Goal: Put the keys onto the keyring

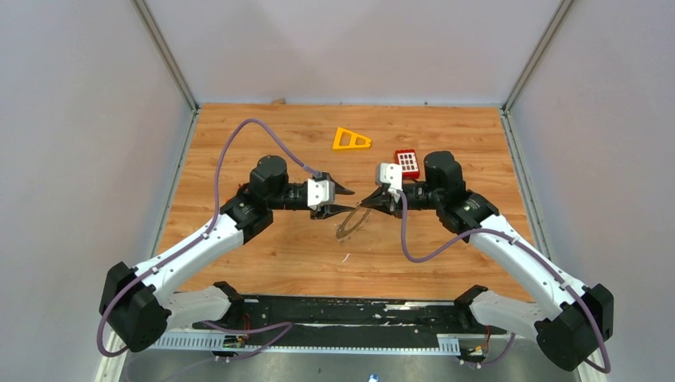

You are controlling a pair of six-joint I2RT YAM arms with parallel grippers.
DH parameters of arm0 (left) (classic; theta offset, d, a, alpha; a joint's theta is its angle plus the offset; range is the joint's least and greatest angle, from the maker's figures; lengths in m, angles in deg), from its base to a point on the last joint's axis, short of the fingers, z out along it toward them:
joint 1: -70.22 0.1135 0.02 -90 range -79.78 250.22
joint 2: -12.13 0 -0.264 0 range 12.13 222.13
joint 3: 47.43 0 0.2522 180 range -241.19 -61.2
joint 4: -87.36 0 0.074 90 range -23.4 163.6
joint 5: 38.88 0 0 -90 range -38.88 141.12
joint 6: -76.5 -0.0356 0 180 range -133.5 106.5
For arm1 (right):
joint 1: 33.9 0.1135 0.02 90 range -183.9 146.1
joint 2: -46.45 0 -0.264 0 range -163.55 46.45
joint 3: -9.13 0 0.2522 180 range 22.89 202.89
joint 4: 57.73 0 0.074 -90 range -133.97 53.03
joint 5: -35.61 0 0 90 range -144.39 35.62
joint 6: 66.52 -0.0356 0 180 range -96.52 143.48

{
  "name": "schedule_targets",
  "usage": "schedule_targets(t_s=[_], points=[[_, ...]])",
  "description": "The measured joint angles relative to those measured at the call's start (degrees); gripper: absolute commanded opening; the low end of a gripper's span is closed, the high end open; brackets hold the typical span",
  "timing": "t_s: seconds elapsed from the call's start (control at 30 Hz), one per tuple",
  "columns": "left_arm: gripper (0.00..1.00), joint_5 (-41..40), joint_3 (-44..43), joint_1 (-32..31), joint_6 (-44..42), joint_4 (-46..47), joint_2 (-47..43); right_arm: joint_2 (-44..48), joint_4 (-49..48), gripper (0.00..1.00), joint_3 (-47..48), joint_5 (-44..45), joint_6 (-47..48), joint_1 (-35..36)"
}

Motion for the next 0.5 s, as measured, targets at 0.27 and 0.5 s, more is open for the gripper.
schedule_targets(t_s=[0.27, 0.5], points=[[0.35, 4.33, -0.76, 0.00, -1.16, -0.61, 3.34, 0.11, 0.20, 0.00, -0.57, -2.58, 0.59, 0.00], [0.25, 5.49, -2.21, 0.00, -1.07, -0.66, 5.81, 0.11, 0.44, 0.00, -0.57, -2.93, 1.01, -0.11]])
